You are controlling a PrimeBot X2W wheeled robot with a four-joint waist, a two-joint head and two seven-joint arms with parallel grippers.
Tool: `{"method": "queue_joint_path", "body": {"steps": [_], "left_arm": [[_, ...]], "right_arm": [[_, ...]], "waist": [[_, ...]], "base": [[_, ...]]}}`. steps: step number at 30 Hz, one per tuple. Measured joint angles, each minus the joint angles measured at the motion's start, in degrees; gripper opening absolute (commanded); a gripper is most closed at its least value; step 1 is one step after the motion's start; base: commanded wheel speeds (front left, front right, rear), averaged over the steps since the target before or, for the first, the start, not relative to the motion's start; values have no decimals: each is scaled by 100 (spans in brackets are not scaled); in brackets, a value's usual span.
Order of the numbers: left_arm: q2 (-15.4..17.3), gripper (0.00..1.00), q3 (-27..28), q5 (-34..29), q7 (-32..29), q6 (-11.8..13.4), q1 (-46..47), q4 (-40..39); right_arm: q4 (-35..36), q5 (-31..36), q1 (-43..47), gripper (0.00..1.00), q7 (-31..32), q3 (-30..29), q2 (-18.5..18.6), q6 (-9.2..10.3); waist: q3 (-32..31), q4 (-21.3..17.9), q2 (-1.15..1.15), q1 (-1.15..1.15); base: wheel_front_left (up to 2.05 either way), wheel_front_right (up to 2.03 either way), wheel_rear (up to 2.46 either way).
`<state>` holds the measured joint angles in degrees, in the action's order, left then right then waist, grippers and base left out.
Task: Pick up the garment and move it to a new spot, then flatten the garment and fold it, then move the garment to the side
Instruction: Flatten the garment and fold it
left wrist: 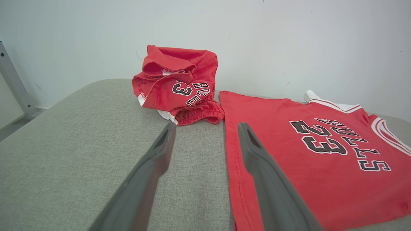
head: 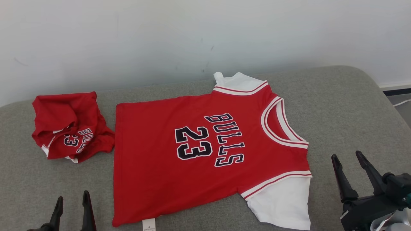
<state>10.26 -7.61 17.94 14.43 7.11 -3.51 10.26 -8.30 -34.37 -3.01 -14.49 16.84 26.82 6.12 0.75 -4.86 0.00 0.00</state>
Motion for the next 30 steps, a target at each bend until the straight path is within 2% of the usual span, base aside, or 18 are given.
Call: {"method": "queue_joint_path", "body": {"steps": [30], "left_arm": [[-166, 100, 135, -508, 0, 0, -115, -238]], "right_arm": [[0, 382, 274, 100, -13, -467, -380, -7]], "waist": [[41, 135, 0, 0]], "base": [[0, 0, 0]]}}
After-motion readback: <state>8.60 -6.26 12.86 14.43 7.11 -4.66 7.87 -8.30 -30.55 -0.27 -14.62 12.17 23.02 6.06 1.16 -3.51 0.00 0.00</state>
